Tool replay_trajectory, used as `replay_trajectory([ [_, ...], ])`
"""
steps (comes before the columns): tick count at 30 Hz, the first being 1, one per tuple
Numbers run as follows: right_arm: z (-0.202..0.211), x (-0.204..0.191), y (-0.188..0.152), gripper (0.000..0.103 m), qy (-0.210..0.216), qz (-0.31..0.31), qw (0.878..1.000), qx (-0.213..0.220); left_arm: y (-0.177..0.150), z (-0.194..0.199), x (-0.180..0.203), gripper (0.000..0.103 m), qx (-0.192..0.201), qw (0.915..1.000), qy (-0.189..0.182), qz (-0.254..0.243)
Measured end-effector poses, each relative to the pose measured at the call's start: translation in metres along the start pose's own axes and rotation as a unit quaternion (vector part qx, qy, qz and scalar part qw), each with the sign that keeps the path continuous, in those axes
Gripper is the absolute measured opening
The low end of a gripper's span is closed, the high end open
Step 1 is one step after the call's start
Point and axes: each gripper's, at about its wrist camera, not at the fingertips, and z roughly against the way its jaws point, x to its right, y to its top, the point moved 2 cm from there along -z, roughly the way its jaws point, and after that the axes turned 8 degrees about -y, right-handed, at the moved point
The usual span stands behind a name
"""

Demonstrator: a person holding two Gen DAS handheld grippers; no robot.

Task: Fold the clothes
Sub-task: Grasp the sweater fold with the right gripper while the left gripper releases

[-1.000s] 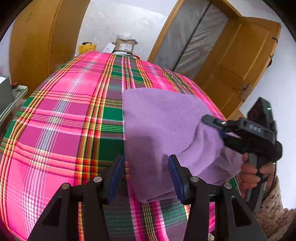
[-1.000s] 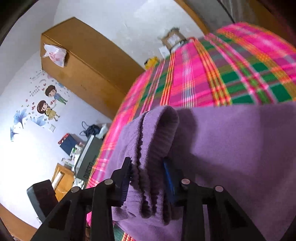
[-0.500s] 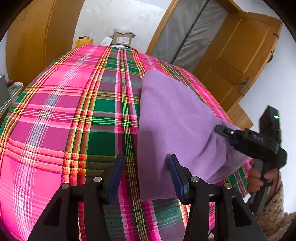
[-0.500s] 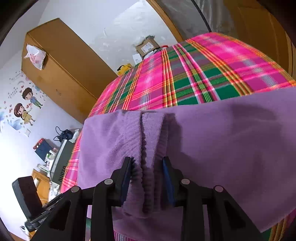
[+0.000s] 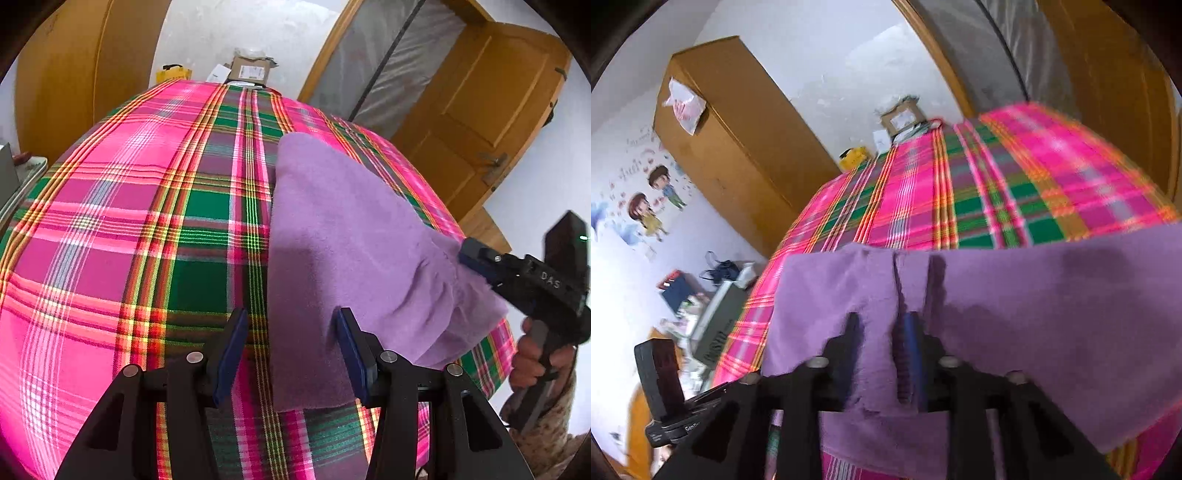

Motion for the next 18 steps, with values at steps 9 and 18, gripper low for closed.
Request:
replay_trajectory([
  [9,-0.038,0.006,-0.022,0.051,0.028,-0.013,0.998,-0.062,0.045,0.002,0.013,0.051,0.033,0.9987,-0.015,-0.035],
  [18,-0.027,0.001,-0.021,0.02,0.029,0.007,0.998,-0.05,0.082,-0.046,0.014,0.051,-0.011,0.9982,-0.052,-0.028],
])
